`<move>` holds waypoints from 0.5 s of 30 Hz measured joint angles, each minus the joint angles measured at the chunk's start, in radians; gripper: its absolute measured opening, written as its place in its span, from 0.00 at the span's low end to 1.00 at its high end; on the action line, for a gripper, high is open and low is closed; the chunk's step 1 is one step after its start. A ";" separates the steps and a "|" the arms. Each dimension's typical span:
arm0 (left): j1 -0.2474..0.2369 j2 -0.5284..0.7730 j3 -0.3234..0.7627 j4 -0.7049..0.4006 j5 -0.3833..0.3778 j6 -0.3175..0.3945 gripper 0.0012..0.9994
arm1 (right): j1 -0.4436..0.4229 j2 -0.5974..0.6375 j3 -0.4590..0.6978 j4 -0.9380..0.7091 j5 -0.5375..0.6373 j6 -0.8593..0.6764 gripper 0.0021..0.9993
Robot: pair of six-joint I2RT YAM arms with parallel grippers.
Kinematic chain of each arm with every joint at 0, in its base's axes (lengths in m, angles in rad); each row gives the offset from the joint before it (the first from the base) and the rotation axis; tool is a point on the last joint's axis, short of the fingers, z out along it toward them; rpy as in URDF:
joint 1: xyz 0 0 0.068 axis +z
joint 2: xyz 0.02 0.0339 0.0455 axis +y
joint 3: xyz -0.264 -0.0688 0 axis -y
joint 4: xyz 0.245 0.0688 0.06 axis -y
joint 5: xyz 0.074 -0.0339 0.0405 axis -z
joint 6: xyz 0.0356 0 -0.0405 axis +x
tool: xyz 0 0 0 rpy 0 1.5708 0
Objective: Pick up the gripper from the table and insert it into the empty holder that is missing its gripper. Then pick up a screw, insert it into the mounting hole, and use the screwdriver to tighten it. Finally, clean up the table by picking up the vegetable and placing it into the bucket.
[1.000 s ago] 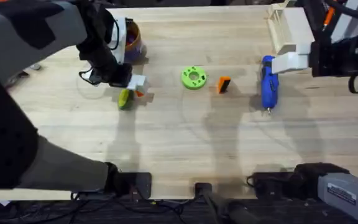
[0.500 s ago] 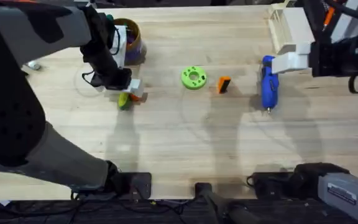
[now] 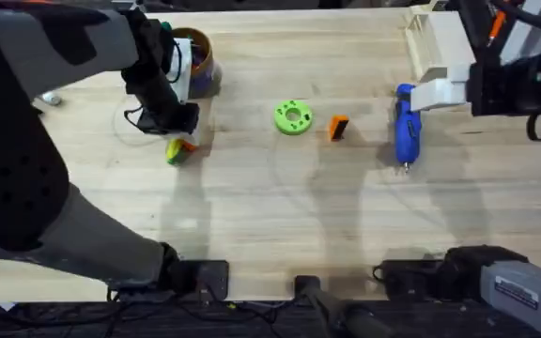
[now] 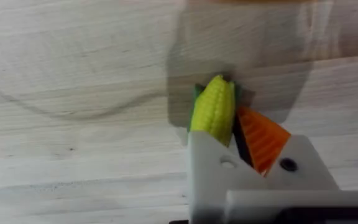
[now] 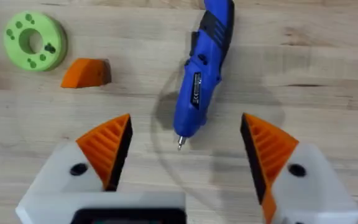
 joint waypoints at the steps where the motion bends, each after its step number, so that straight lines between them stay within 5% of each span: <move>1: 0.000 0.000 0.000 0.000 0.000 0.000 0.00 | 0.000 0.000 0.000 0.000 0.000 0.000 0.99; 15: -0.013 -0.018 0.056 -0.033 0.013 0.000 0.00 | 0.000 0.000 0.000 0.000 0.000 0.000 0.99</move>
